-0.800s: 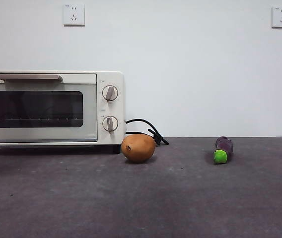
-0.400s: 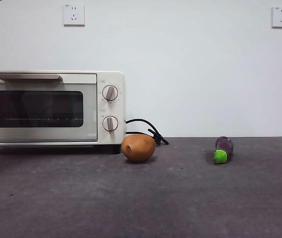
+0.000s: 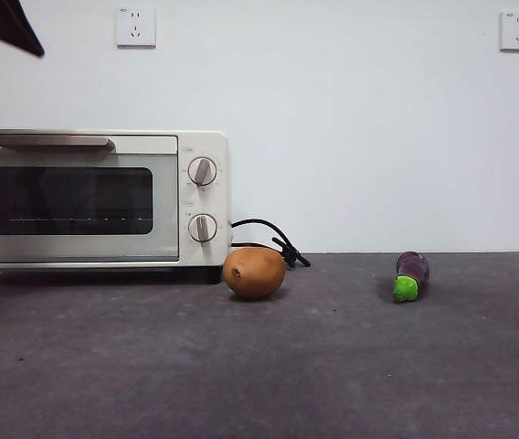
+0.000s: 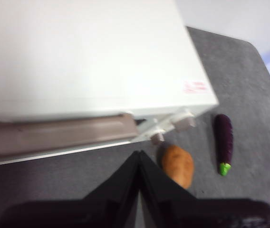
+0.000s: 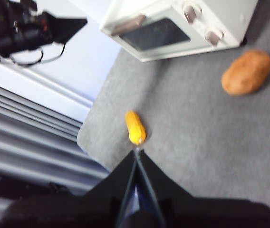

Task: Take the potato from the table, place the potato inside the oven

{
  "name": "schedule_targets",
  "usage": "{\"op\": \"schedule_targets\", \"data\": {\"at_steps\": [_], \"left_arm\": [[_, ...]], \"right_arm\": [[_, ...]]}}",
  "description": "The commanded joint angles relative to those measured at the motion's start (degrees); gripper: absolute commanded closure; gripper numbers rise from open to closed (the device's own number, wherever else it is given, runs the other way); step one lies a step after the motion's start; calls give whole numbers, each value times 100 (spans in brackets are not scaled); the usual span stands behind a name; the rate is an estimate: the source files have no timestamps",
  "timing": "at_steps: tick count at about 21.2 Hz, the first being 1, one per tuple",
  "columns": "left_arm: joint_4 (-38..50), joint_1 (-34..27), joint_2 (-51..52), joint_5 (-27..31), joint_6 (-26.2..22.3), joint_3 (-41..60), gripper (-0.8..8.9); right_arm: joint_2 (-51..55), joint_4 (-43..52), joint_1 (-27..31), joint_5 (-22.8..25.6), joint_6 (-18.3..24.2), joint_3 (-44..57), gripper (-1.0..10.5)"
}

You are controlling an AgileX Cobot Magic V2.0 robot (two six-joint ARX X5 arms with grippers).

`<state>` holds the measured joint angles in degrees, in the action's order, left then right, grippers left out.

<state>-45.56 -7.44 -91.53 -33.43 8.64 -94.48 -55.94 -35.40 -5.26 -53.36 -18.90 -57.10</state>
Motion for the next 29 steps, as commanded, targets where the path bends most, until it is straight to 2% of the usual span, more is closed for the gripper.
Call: {"op": "schedule_targets", "data": {"at_steps": [1,5,7,9,13,17,29], "left_arm": [[-35,-74,-334,-20,179,-140,818],[-2,-140,-651,20,212,-175,819],[35,-166,-789,50,212,-175,819],[74,-175,-894,61,216,-175,819],[286,-175,-1064,540,232,-175,819],[605,-175,-1071,614,302,-175,819],[437,-175,-1255,813,140,-175,819]], "right_arm": [[-4,-282,-15,44,396,-28,946],[-4,-772,-15,295,828,-28,946],[-4,-918,-15,525,907,-28,946],[-4,-968,-15,680,907,-28,946],[-4,-966,-15,693,901,-28,946],[-4,-964,-15,695,857,-28,946],[-4,-966,-42,693,702,-28,946]]}}
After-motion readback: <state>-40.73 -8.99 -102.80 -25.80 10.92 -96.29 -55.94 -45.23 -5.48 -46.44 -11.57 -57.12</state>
